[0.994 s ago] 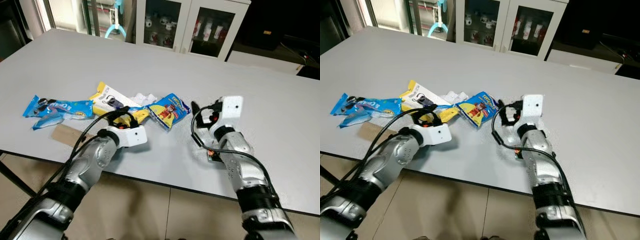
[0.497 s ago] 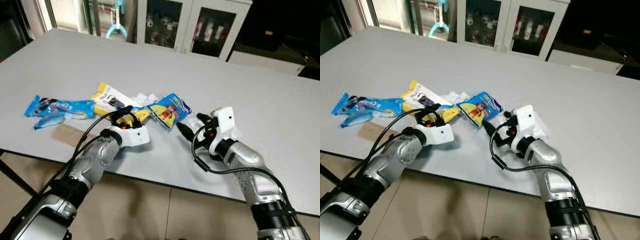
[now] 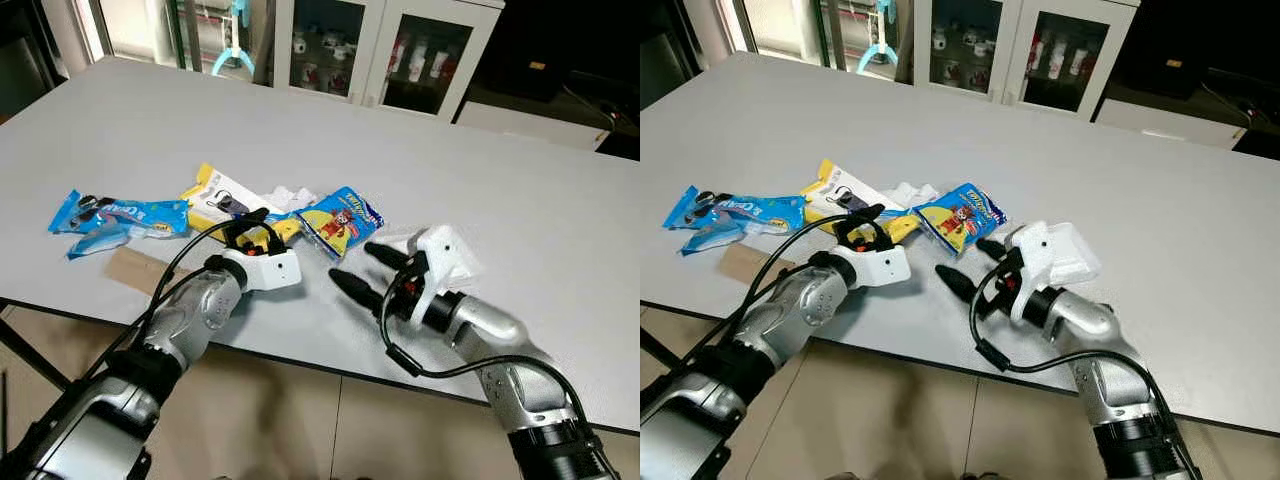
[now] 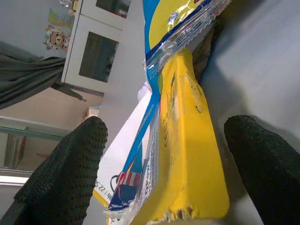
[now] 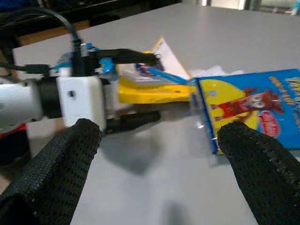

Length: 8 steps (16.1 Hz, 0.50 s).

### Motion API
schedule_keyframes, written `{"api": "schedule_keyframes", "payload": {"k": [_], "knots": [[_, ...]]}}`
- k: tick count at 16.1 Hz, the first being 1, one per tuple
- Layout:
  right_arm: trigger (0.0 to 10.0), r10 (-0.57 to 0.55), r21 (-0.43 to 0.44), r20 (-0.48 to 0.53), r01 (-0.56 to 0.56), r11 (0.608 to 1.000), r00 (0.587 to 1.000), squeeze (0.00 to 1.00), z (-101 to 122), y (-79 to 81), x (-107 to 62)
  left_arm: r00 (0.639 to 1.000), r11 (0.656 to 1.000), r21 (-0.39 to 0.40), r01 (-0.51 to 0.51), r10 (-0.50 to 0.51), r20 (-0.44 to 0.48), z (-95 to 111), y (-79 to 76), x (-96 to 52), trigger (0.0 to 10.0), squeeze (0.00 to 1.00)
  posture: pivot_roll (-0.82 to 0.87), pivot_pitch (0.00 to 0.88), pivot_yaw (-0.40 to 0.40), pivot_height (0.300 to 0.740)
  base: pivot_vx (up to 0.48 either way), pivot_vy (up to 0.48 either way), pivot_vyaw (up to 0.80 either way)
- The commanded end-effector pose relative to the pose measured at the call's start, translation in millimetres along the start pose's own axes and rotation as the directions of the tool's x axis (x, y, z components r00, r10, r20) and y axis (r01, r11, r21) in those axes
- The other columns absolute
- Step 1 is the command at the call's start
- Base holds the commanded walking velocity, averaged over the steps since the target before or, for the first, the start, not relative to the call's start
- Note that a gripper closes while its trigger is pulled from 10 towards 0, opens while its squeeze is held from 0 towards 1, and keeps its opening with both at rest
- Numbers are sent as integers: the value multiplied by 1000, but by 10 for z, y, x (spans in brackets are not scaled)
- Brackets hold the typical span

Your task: Picking trash to rubbish bin

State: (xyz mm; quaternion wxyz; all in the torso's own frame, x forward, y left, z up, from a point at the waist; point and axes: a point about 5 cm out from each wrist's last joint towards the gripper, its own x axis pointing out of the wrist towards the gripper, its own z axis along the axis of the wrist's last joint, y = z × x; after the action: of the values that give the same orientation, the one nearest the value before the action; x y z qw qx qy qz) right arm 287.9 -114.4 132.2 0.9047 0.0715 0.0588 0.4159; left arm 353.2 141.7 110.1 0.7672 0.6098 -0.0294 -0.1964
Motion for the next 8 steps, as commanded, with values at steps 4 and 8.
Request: {"api": "schedule_keyframes", "payload": {"k": [4,8], "knots": [[10000,40,0,-7,-40,999,999,0,24,45,-64,993,994,9,105,-104,-55,-92,-324,-20,10000,0,-83,61,-121,740,0,0,0],[10000,50,6,-12,-49,999,999,0,24,79,-76,988,991,40,129,-125,-94,-146,-488,-18,10000,0,-98,59,-118,740,0,0,0]]}}
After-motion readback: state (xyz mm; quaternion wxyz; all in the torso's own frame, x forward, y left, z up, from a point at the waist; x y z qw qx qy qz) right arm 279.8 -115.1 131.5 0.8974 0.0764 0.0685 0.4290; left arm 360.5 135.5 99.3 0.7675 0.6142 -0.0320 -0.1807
